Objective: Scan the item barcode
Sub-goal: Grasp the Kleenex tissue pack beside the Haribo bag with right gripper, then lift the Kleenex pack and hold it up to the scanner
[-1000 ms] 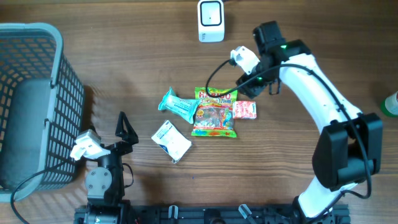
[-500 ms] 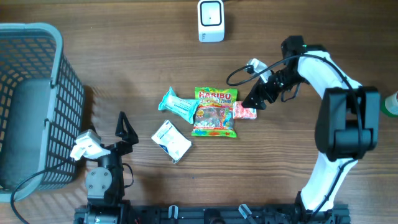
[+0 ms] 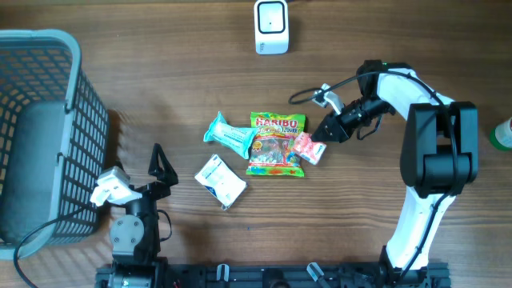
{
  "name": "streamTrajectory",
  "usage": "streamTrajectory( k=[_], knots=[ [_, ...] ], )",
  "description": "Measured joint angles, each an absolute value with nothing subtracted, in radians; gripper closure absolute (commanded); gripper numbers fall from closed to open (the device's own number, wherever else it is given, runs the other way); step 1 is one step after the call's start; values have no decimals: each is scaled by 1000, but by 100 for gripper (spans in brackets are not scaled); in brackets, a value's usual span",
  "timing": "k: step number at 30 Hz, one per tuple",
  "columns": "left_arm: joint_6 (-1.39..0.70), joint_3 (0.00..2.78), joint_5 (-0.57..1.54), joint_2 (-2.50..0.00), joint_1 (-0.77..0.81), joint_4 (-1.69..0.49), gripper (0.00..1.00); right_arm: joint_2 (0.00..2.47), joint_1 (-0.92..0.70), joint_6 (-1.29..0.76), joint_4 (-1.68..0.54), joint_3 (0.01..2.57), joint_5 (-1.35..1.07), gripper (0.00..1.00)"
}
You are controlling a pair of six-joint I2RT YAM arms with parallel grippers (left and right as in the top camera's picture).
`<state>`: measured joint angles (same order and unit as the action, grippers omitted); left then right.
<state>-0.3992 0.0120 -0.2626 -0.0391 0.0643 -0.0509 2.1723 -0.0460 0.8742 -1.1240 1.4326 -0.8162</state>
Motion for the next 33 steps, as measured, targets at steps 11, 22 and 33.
streamTrajectory(
  k=[11,22,33],
  knots=[
    [-400,12,-263,-39,64,-51,0,2157,-81,685,-1108,1407,-774,3],
    [-400,12,-263,-39,64,-51,0,2123,-157,730,-904,1296,-799,61],
    [-400,12,-263,-39,64,-51,0,2162,-126,361,-1399,1459,-1085,96]
  ],
)
